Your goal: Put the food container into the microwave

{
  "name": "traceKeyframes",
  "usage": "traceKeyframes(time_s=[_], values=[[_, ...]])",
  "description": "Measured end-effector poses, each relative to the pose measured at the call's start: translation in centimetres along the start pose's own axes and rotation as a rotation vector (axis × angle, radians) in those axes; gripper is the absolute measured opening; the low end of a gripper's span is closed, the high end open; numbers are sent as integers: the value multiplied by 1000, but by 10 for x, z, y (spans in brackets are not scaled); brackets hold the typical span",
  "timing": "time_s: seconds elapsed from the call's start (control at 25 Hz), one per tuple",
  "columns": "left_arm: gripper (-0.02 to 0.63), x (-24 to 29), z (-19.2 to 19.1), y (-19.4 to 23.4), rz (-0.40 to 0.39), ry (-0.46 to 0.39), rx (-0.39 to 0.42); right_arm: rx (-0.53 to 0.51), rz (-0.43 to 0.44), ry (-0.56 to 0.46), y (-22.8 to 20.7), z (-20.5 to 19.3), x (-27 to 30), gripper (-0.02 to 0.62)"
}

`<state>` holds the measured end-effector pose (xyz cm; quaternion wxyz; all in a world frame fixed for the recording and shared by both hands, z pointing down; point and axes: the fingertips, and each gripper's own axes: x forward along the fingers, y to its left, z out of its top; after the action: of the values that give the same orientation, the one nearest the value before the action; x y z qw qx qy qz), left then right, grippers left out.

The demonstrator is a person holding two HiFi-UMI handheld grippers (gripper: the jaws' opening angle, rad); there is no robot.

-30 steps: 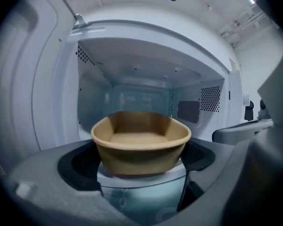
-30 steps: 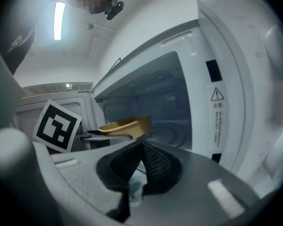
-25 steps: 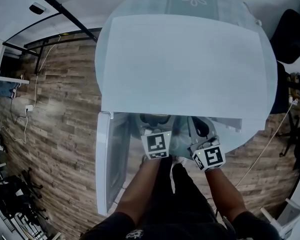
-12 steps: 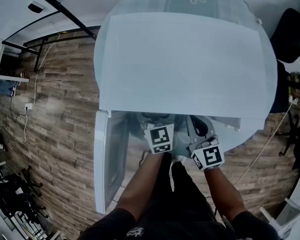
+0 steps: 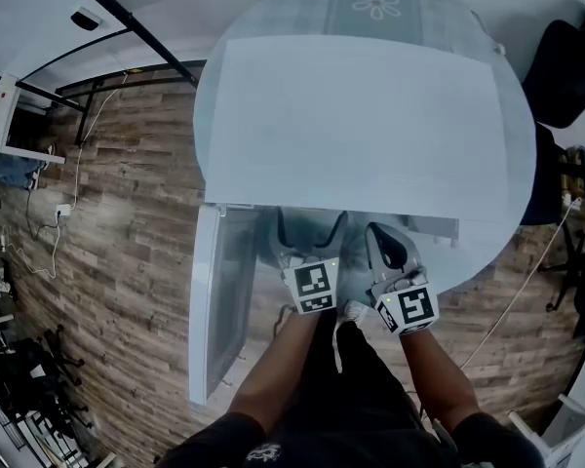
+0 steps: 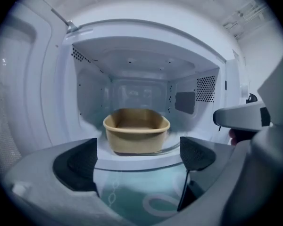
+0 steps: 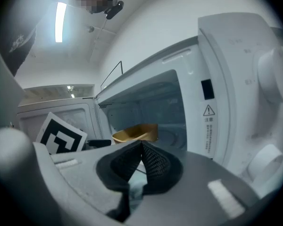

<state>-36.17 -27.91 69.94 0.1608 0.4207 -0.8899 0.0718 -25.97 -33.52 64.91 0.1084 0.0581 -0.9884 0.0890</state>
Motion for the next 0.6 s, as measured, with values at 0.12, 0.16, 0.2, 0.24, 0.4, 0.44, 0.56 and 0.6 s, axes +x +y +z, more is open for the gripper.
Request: traceKeyframes(time_s=[0.12, 0.16, 0.2, 0.24, 0.4, 0.44, 0.56, 0.6], values=[[534, -27, 2, -7, -27, -2, -2, -3, 13, -16, 9, 9, -11, 1], [532, -36, 4, -9, -35, -5, 3, -4, 18, -20, 12, 12, -15, 0], [532, -46, 8, -11, -41, -10, 11, -4, 25, -25, 16, 15, -19, 2], [528, -56, 12, -13, -47, -17, 19, -5, 32, -28, 20, 19, -23, 2], [455, -93, 36, -25, -66, -64, 31, -16, 64, -44, 35, 37, -43, 1], [436, -101, 43, -28, -67, -79, 36, -18, 74, -51, 39, 41, -48, 2], [267, -125, 68, -32, -62, -134, 48, -18, 109, -79, 56, 59, -60, 2], [223, -132, 76, -32, -62, -154, 50, -22, 126, -89, 63, 65, -63, 2]])
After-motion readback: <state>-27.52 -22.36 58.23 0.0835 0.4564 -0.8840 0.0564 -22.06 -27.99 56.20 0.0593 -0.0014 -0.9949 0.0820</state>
